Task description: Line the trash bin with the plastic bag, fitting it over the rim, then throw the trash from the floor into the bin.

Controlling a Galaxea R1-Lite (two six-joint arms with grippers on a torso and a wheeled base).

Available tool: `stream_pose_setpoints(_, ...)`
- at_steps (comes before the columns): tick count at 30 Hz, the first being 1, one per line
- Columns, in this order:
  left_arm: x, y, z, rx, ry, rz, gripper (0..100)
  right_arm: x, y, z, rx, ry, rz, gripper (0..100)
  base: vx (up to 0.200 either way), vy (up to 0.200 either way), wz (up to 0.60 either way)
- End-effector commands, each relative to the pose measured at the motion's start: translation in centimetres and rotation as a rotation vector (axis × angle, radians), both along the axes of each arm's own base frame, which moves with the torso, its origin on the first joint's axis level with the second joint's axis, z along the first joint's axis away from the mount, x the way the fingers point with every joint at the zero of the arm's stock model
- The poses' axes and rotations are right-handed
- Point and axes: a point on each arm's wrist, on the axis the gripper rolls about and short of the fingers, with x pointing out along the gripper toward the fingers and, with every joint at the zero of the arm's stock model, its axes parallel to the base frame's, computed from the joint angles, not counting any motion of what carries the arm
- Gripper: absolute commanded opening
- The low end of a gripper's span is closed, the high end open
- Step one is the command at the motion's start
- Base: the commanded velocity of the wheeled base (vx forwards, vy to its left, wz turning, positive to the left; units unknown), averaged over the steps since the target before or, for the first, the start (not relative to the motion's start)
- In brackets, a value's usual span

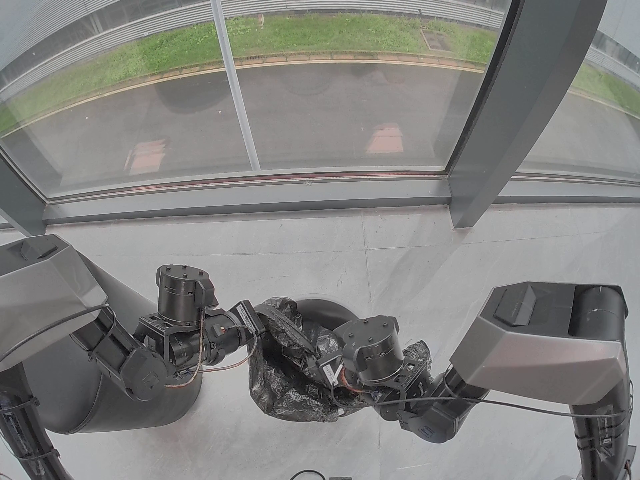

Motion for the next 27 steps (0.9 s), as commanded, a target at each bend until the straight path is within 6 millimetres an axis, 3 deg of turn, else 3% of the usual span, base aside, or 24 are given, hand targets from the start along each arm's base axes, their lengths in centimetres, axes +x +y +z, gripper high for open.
stream_pose_setpoints(1, 0.4, 0.6, -0.1, -0.002, -0.007, 0.022, 0, 1.1, -1.2, 1.4, 0.023, -0.032, -0.054, 100, 0.000, 0.000, 0.00)
stream_pose_setpoints(19, 2.2, 1.8, -1.9, 0.048, -0.004, 0.041, 0, 4.6, -4.4, 2.1, 0.069, -0.113, -0.167, 100, 0.000, 0.000, 0.00)
stream_pose_setpoints(27, 2.3, 1.8, -1.9, 0.065, -0.016, 0.024, 0, 5.7, -4.8, 2.7, 0.093, -0.135, -0.180, 100, 0.000, 0.000, 0.00)
